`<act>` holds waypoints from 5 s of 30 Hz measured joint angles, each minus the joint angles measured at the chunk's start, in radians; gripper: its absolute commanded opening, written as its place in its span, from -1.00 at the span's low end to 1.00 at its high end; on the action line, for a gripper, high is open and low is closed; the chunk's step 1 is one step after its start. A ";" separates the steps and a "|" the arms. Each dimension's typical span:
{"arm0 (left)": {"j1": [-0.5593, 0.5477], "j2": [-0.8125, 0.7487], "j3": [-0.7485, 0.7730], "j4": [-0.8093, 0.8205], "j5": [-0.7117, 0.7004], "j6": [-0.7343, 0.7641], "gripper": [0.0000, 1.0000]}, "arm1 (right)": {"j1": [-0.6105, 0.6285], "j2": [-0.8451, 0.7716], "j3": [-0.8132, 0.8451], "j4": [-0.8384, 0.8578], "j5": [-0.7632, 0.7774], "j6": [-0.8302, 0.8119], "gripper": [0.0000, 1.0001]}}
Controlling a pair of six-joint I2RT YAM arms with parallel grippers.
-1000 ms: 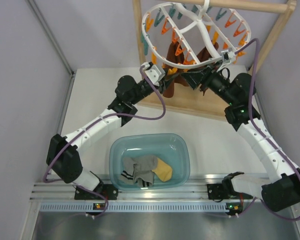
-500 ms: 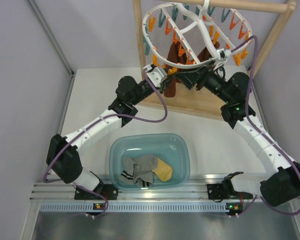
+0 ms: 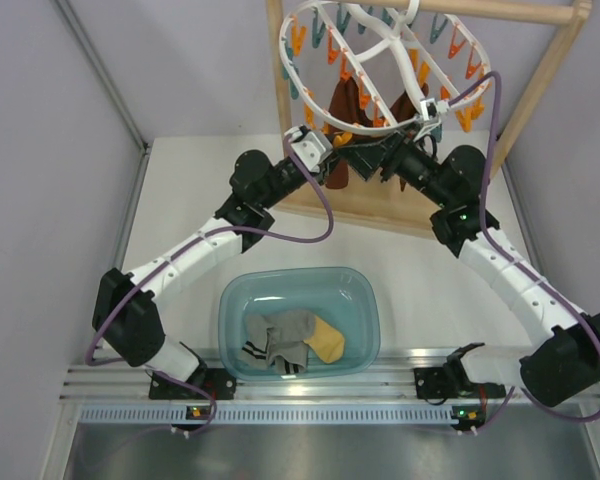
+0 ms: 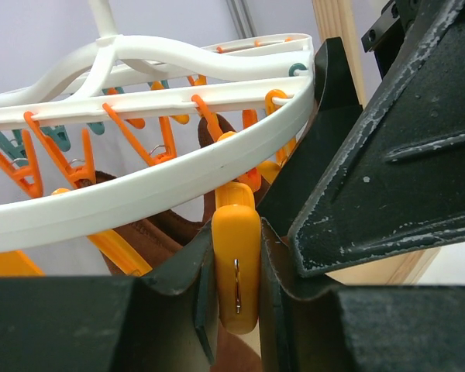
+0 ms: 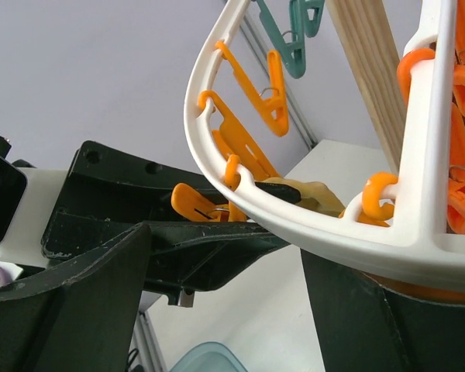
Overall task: Clip the socks to the hanger
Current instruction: Open the clamp at the hanger, then pick up the sock from the bin.
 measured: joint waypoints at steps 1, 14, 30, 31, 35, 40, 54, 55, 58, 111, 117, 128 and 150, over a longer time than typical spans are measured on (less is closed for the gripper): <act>0.002 0.000 0.000 0.000 0.001 0.000 -1.00 | 0.004 0.000 0.000 0.002 0.008 -0.002 0.52; 0.011 0.000 0.038 -0.076 0.034 -0.019 -1.00 | 0.049 -0.003 0.000 0.002 0.152 -0.064 0.47; 0.017 0.014 0.121 -0.180 0.116 -0.040 -1.00 | 0.095 -0.041 0.000 0.010 0.257 -0.198 0.37; 0.018 0.016 0.122 -0.181 0.120 -0.039 -1.00 | 0.096 -0.040 0.000 0.010 0.260 -0.197 0.37; 0.023 0.018 0.123 -0.180 0.143 -0.031 -1.00 | 0.101 -0.040 -0.001 0.013 0.263 -0.204 0.20; 0.031 0.027 0.132 -0.178 0.179 -0.031 -1.00 | 0.116 -0.040 -0.001 0.022 0.287 -0.234 0.06; 0.049 0.060 0.195 -0.251 0.248 -0.030 -1.00 | 0.124 -0.026 -0.002 0.055 0.299 -0.221 -0.73; 0.051 0.060 0.195 -0.259 0.248 -0.030 -1.00 | 0.124 -0.022 -0.002 0.056 0.300 -0.222 -0.86; 0.057 0.061 0.196 -0.279 0.248 -0.030 -0.99 | 0.123 -0.015 -0.002 0.050 0.304 -0.223 -1.00; -0.168 -0.397 -0.291 -1.449 0.360 0.618 0.28 | 0.088 -0.023 -0.001 0.008 0.275 -0.135 -1.00; -0.351 -0.193 -0.287 -1.319 0.280 0.618 0.25 | 0.086 -0.023 -0.001 0.008 0.274 -0.143 -1.00; -0.509 0.058 -0.258 -1.104 0.106 0.595 0.24 | 0.057 -0.023 -0.001 -0.003 0.237 -0.143 -1.00; -0.438 -0.074 -0.064 -1.106 0.111 0.469 -1.00 | 0.035 -0.023 -0.002 -0.011 0.211 -0.143 -1.00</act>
